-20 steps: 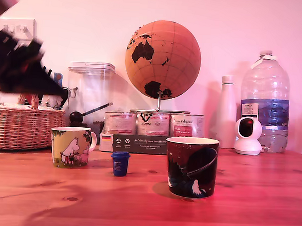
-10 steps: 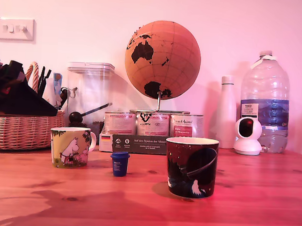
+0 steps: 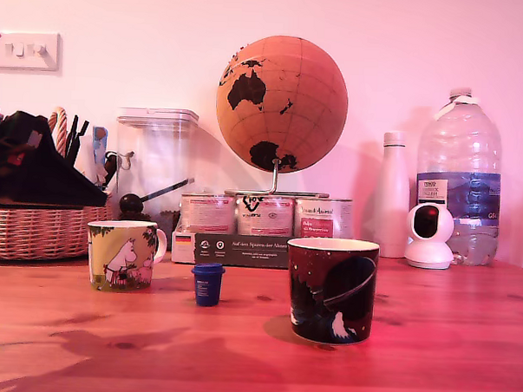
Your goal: Pick up the coffee capsules on the table and drop them inside the coffee cup
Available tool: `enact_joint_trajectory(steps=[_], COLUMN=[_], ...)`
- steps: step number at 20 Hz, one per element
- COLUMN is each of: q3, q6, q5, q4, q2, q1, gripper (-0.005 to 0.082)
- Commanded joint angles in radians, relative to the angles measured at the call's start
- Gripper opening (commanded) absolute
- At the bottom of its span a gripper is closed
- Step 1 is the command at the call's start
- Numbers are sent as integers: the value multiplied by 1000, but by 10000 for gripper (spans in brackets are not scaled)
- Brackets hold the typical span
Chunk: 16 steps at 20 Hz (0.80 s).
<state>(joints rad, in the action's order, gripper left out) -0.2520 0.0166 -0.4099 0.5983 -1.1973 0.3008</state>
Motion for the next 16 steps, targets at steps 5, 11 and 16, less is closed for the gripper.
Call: enact_joint_trajectory(steps=[5, 11, 16], q3=[13, 12, 10], q6=[38, 41, 41], q5=[0, -2, -1], q4=[12, 158, 307], q2=[0, -128, -299], q1=[3, 6, 36], gripper=[691, 690, 690])
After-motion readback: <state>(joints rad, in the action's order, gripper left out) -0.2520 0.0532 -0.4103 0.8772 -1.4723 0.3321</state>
